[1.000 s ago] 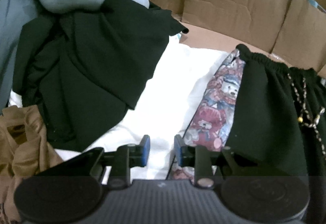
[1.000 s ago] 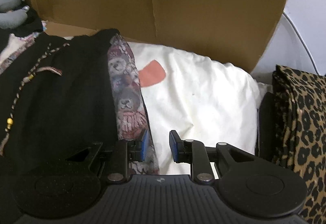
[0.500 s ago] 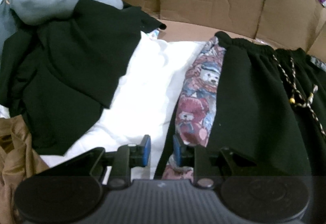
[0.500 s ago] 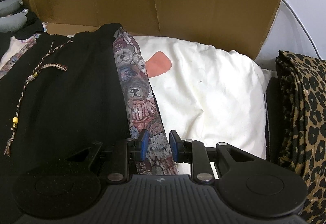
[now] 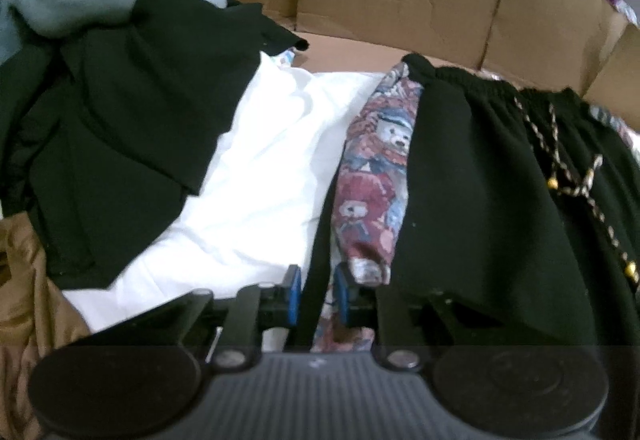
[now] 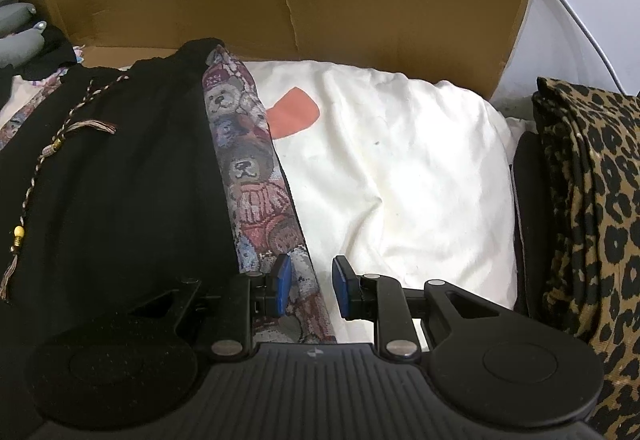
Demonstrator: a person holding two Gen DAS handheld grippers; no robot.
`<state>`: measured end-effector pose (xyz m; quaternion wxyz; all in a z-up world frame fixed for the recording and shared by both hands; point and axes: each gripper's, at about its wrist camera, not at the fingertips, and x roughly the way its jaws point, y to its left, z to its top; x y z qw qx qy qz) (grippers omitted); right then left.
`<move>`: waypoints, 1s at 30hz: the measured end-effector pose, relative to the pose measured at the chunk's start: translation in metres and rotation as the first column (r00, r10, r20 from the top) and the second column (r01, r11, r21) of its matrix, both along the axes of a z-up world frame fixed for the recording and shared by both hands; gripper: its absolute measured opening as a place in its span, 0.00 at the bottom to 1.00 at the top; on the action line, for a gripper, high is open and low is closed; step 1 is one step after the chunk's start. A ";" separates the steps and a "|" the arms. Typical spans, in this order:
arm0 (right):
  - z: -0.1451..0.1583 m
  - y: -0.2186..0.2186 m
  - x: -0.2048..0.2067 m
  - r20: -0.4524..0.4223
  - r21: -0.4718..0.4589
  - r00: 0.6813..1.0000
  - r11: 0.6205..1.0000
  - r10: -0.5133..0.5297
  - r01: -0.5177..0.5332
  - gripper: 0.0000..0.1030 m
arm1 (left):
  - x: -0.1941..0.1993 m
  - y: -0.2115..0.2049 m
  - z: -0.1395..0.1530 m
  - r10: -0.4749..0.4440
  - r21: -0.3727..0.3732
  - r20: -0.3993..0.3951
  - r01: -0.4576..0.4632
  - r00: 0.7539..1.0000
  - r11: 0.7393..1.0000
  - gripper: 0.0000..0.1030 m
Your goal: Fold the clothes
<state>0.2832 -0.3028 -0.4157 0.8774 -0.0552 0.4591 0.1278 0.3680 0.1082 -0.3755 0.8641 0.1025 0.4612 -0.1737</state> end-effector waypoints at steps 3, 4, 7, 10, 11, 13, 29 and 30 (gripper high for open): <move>-0.001 -0.001 -0.001 -0.001 0.002 1.000 1.000 0.000 0.000 0.28 | -0.006 -0.009 -0.006 -0.062 0.052 0.017 0.061 0.998 0.997 0.11; -0.001 -0.001 -0.001 -0.001 0.002 1.000 1.000 0.000 0.000 0.28 | -0.008 -0.012 -0.008 -0.082 0.071 0.023 0.080 0.996 0.994 0.10; -0.001 -0.002 -0.002 0.002 -0.001 1.000 1.000 0.006 -0.006 0.28 | -0.014 -0.015 -0.010 -0.111 0.105 0.041 0.106 0.993 0.989 0.10; -0.001 -0.002 -0.001 0.000 0.001 1.000 1.000 0.006 -0.006 0.28 | -0.013 -0.013 -0.009 -0.104 0.088 0.033 0.101 0.994 0.991 0.11; -0.001 -0.002 -0.001 0.000 0.001 1.000 1.000 0.006 -0.006 0.28 | -0.012 -0.012 -0.009 -0.102 0.078 0.027 0.100 0.994 0.992 0.11; -0.002 -0.002 -0.001 -0.002 0.001 1.000 1.000 0.005 -0.005 0.28 | -0.011 -0.012 -0.011 -0.102 0.069 0.017 0.101 0.995 0.993 0.11; 0.001 -0.003 0.001 0.006 -0.006 1.000 1.000 0.004 -0.004 0.28 | -0.004 0.003 0.003 -0.093 0.121 0.042 0.087 0.995 0.989 0.01; 0.002 -0.004 0.002 0.006 -0.005 1.000 1.000 0.001 -0.001 0.28 | -0.001 0.006 0.003 -0.085 0.113 0.038 0.080 0.996 0.990 0.01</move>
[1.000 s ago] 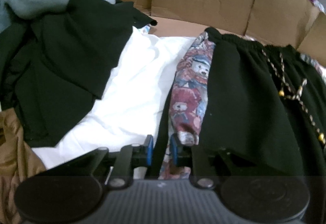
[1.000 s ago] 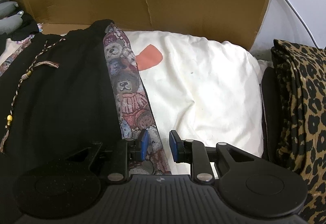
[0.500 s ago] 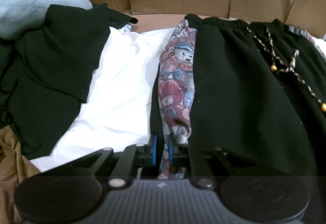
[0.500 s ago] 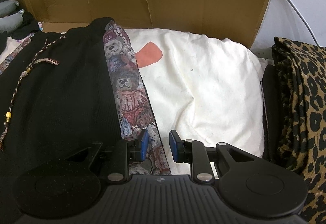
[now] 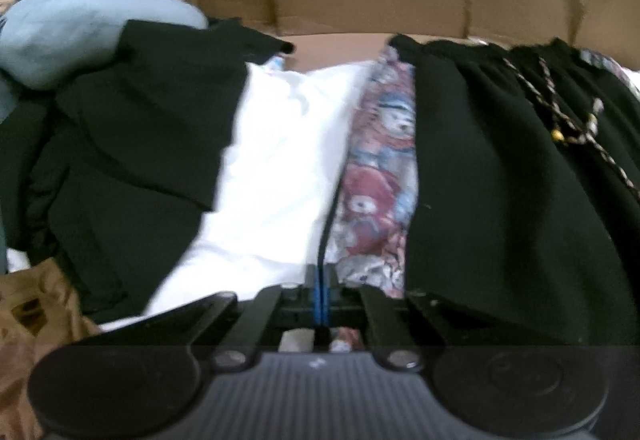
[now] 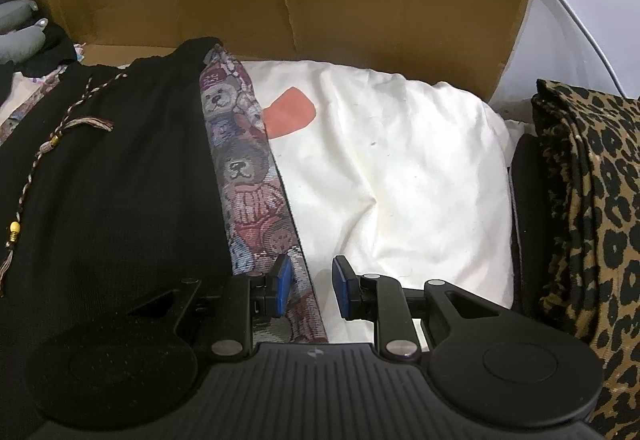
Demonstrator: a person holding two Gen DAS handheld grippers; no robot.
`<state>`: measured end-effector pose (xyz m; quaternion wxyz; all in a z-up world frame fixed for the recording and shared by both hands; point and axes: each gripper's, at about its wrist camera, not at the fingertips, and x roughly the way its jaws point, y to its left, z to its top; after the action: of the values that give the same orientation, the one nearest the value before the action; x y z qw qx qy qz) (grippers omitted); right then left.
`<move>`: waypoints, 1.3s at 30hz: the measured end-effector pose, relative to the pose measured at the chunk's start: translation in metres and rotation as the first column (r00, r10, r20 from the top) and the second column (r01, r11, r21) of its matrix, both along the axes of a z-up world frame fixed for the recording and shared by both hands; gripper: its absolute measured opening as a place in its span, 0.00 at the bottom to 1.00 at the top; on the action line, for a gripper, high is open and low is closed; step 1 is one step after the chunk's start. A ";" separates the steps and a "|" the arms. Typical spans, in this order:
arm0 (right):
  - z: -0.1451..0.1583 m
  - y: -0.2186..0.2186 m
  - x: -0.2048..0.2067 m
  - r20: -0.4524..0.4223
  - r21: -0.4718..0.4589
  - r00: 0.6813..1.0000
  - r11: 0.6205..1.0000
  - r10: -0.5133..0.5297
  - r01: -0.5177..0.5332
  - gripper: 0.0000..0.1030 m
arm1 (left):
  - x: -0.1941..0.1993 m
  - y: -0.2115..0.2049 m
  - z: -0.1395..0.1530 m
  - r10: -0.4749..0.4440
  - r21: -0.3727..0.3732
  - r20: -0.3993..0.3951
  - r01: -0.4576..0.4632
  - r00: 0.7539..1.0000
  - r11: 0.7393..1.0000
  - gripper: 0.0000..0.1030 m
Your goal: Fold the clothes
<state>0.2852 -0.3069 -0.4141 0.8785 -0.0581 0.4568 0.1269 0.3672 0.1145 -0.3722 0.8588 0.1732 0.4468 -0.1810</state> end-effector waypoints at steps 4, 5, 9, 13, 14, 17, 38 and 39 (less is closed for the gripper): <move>0.000 -0.001 0.002 0.000 0.002 1.000 1.000 -0.003 0.003 0.28 | 0.008 0.004 -0.007 0.012 0.002 -0.010 -0.012 1.000 1.000 0.01; 0.000 -0.001 0.002 0.001 0.002 1.000 1.000 -0.003 0.003 0.28 | 0.009 0.004 -0.010 0.015 0.001 -0.014 -0.015 1.000 1.000 0.01; 0.003 -0.005 0.003 0.007 0.003 1.000 1.000 -0.012 0.012 0.28 | 0.010 0.004 -0.012 0.016 0.014 -0.003 -0.016 1.000 1.000 0.01; 0.006 -0.014 0.008 0.020 0.023 0.998 0.998 -0.052 0.052 0.28 | 0.011 0.007 -0.009 0.023 0.015 0.012 -0.023 1.000 1.000 0.01; 0.007 -0.017 0.010 0.022 0.033 0.998 0.997 -0.065 0.064 0.28 | 0.012 0.007 -0.008 0.025 0.015 0.013 -0.025 1.000 1.000 0.01; 0.009 -0.021 0.014 0.025 0.071 0.996 0.994 -0.085 0.083 0.28 | 0.012 0.005 -0.010 0.020 0.028 0.011 -0.020 1.000 0.999 0.01; -0.011 0.000 0.005 0.030 0.072 1.000 0.997 0.000 -0.002 0.28 | 0.012 -0.002 -0.017 0.019 0.053 0.008 -0.020 1.000 0.998 0.02; -0.012 0.001 0.006 0.020 0.067 1.000 0.998 0.008 -0.009 0.28 | 0.012 -0.002 -0.017 0.018 0.053 0.008 -0.019 1.000 0.998 0.02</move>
<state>0.2908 -0.3062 -0.4260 0.8840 -0.0320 0.4432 0.1452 0.3790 0.1125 -0.3891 0.8572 0.1924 0.4498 -0.1605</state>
